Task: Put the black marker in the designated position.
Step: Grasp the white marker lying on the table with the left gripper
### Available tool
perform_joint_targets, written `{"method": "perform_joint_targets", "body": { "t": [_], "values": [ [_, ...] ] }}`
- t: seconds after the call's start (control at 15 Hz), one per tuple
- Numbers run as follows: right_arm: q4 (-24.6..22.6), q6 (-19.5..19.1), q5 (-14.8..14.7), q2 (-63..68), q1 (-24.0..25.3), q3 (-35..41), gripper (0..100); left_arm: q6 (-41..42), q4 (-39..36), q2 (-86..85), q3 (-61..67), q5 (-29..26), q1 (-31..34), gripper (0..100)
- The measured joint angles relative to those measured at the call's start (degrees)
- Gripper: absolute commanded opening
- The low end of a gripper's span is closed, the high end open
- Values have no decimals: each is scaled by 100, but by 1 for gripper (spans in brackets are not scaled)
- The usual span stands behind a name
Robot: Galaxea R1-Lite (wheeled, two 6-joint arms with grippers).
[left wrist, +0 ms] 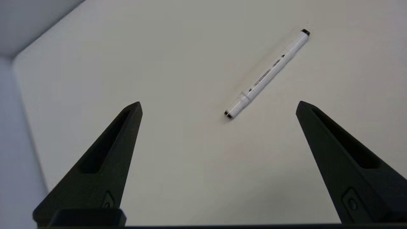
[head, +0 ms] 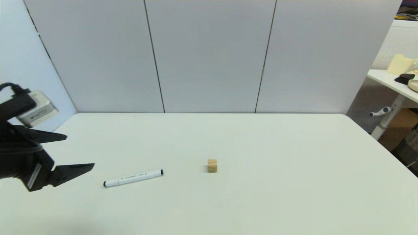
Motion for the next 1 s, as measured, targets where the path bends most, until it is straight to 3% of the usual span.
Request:
{"method": "perform_joint_targets", "body": {
  "t": [0.33,1.0],
  "values": [
    [0,-2,0,0,0,0,100,845,63,1596,-551,-797,-306,100],
    [-5,-2,0,0,2,0,100,1287,535,2499,-1003,-223,-1041,100]
  ]
}}
